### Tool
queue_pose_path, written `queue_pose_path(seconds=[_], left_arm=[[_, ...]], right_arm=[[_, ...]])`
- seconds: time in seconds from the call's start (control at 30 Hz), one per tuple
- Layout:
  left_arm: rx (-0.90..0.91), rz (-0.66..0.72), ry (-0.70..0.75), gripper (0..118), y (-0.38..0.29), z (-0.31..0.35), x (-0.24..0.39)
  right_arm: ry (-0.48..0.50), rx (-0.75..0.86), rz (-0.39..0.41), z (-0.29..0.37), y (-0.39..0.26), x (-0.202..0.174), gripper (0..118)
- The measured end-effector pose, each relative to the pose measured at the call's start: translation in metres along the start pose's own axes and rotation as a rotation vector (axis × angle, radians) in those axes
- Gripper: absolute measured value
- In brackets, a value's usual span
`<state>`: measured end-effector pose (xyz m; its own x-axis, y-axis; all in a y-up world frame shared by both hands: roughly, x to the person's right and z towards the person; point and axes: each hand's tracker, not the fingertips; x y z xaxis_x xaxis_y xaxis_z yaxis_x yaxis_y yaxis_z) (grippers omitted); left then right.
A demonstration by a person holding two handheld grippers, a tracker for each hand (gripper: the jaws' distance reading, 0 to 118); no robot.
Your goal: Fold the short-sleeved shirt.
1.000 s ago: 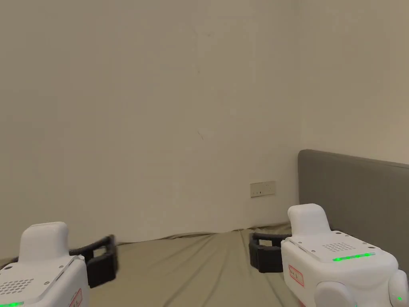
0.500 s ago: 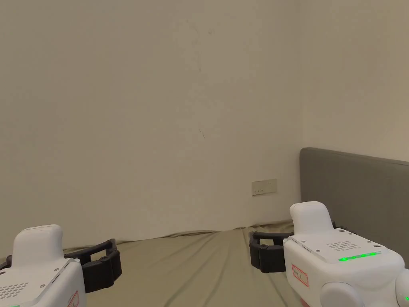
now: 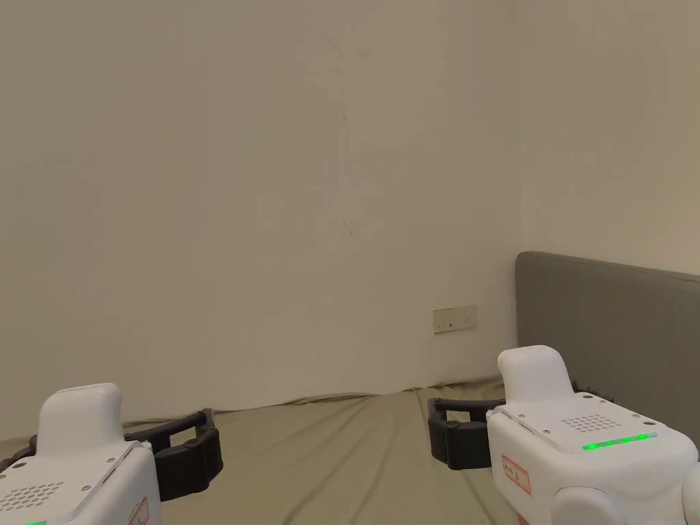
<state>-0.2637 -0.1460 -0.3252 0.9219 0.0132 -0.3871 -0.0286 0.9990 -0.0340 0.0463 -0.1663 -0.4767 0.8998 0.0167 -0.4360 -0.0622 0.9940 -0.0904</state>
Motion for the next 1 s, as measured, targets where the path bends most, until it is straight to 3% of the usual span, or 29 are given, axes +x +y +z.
queue_pose_path(seconds=[1.0], left_arm=[[-0.027, 0.028, -0.006, 118, -0.003, 0.002, 0.002]], right_arm=[[0.005, 0.028, 0.003, 0.008, 0.018, -0.002, 118]])
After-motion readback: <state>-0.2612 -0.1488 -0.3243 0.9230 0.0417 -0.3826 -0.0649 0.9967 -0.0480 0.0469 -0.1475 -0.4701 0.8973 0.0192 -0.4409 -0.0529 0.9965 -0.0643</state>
